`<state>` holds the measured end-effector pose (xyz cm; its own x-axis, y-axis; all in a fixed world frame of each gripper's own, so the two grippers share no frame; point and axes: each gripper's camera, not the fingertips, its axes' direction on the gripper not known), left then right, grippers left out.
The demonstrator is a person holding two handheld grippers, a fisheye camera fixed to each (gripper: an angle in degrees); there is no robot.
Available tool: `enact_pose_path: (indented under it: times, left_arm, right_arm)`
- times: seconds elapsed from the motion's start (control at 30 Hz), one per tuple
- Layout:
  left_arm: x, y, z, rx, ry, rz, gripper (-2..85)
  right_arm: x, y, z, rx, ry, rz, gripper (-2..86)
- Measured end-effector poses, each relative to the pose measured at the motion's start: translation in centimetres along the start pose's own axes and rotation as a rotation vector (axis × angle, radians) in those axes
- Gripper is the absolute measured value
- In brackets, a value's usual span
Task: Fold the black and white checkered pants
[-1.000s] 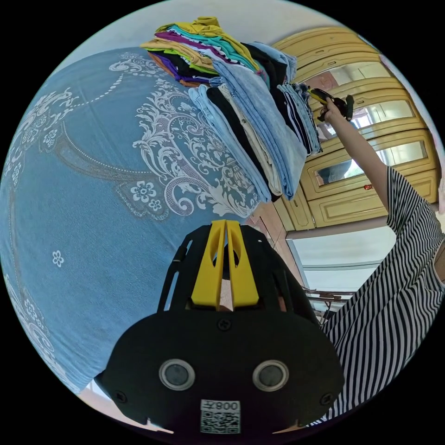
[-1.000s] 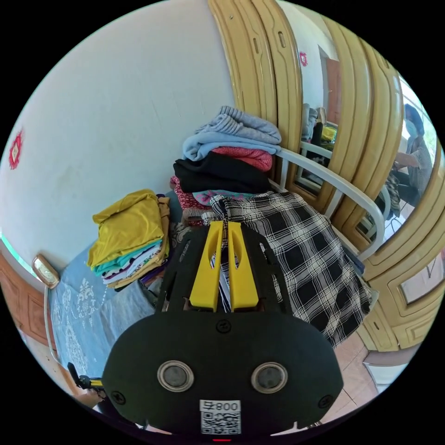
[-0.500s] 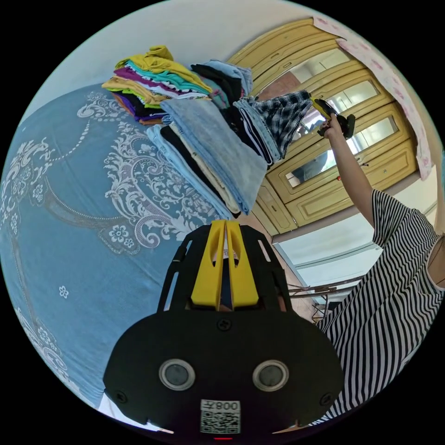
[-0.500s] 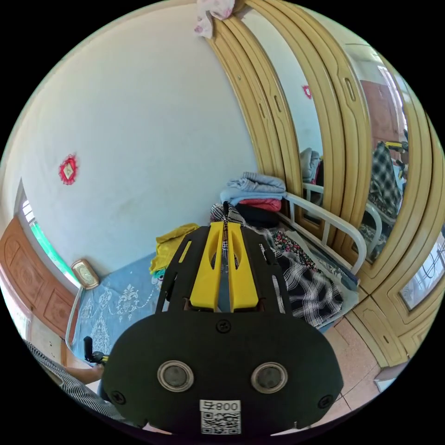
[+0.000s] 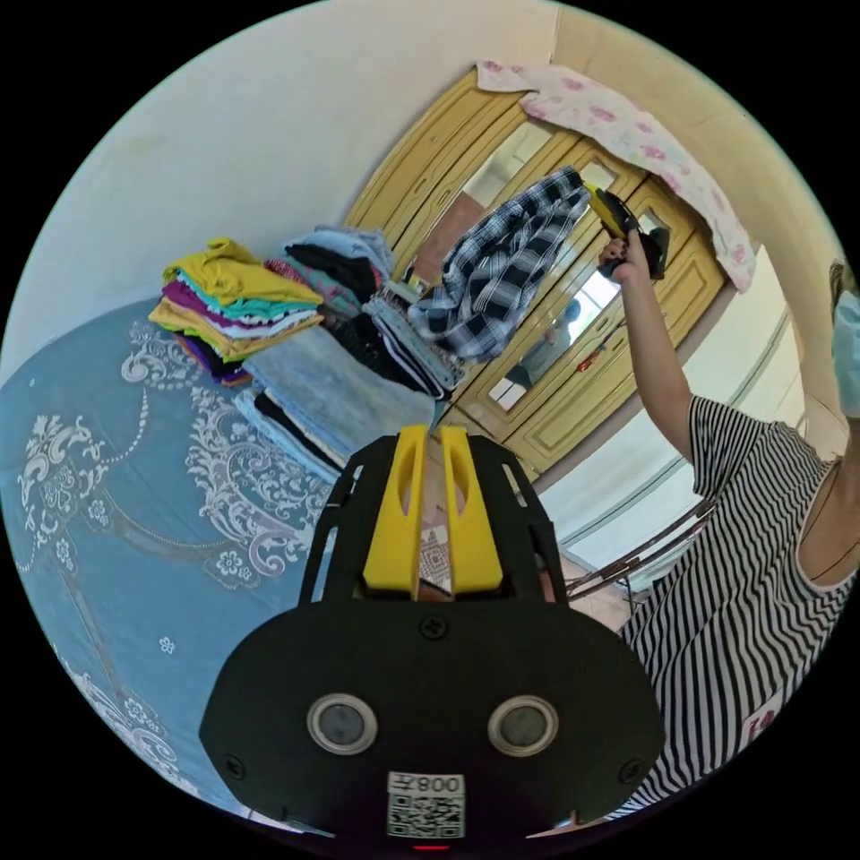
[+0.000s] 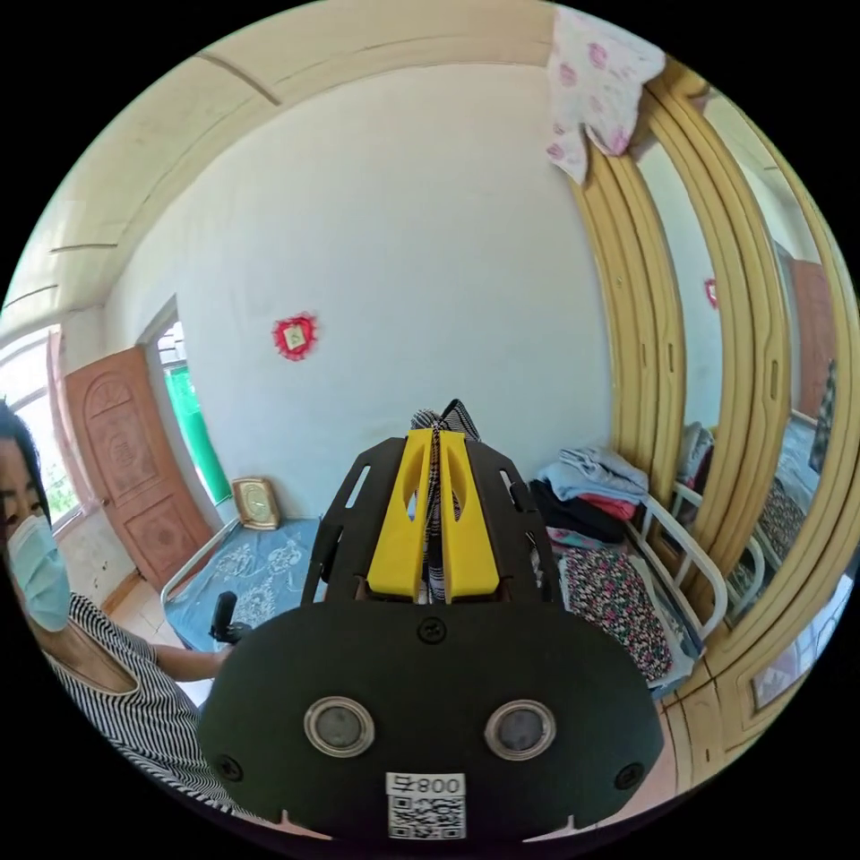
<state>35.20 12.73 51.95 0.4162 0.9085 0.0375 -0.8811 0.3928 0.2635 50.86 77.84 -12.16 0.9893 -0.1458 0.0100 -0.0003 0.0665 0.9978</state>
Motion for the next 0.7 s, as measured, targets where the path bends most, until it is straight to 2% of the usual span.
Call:
enact_pose_path:
  times: [0.23, 0.4, 0.47, 0.7]
  left_arm:
    - [6.3, 0.3, -6.5, 0.158, -0.001, 0.036, 10.8]
    - [9.5, 3.3, -8.7, 0.141, 0.044, -0.007, 11.9]
    - [11.2, 5.1, -10.2, 0.169, 0.057, -0.003, 11.5]
    - [18.0, 11.9, -19.4, 0.305, -0.111, 0.014, 4.7]
  right_arm:
    - [-11.5, 2.2, -0.2, -0.021, -0.225, -0.111, 0.8]
    - [-17.3, 5.1, 1.5, -0.058, -0.364, -0.123, 0.8]
    - [-19.0, 6.3, 2.4, -0.073, -0.398, -0.123, 0.8]
    - [-24.4, 11.9, 6.5, -0.158, -0.477, -0.147, 0.9]
